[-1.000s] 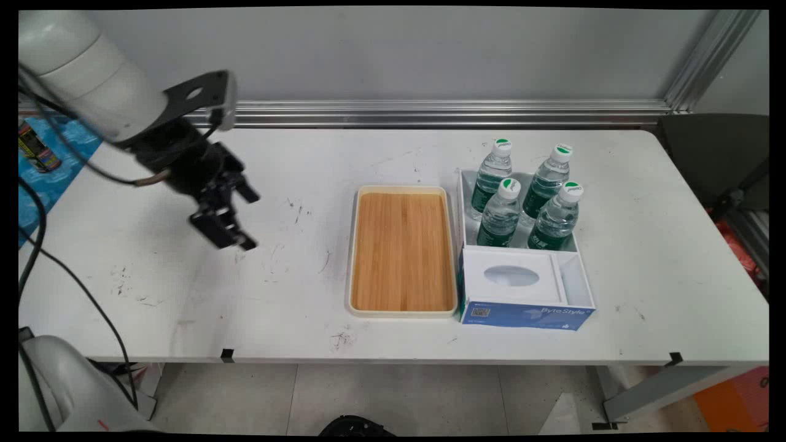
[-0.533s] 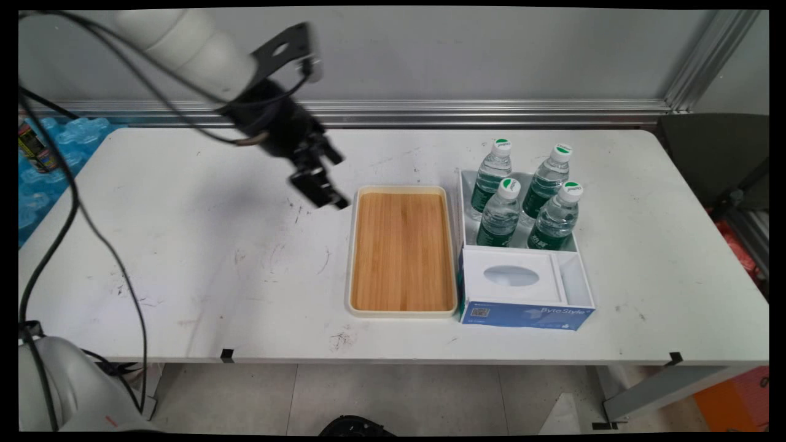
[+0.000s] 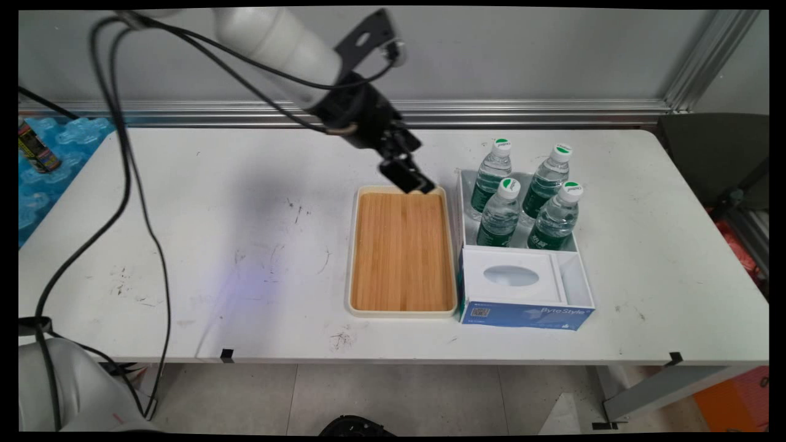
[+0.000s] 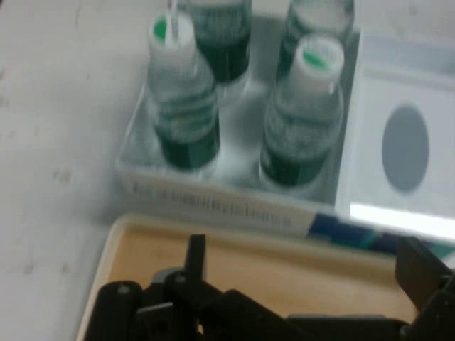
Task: Pick up the green bottle from the white box
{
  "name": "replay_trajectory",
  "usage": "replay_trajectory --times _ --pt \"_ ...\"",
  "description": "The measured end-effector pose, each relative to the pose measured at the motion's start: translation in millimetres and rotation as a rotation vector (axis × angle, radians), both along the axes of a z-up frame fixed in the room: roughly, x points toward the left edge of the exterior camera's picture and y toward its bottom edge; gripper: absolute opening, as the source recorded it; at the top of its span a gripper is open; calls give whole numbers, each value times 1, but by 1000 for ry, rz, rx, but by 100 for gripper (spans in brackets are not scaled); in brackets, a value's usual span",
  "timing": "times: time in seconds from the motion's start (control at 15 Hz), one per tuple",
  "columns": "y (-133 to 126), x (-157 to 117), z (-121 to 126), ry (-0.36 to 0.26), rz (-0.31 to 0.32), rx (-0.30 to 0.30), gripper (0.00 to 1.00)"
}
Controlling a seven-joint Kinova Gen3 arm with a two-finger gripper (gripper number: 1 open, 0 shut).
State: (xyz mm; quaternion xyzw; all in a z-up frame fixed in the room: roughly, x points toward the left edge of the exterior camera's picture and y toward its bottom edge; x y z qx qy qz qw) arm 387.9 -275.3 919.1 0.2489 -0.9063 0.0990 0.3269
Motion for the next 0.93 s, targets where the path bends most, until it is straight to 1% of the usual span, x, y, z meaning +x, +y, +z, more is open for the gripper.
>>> replay_trajectory --times 0.2,0.4,0.6,0.93 --pt "-13 -23 -15 48 0 -17 100" --pt "-23 -41 -33 82 2 -28 100" --pt "-31 -56 -50 110 4 -32 100" --pt "-40 -75 -74 140 15 -33 100"
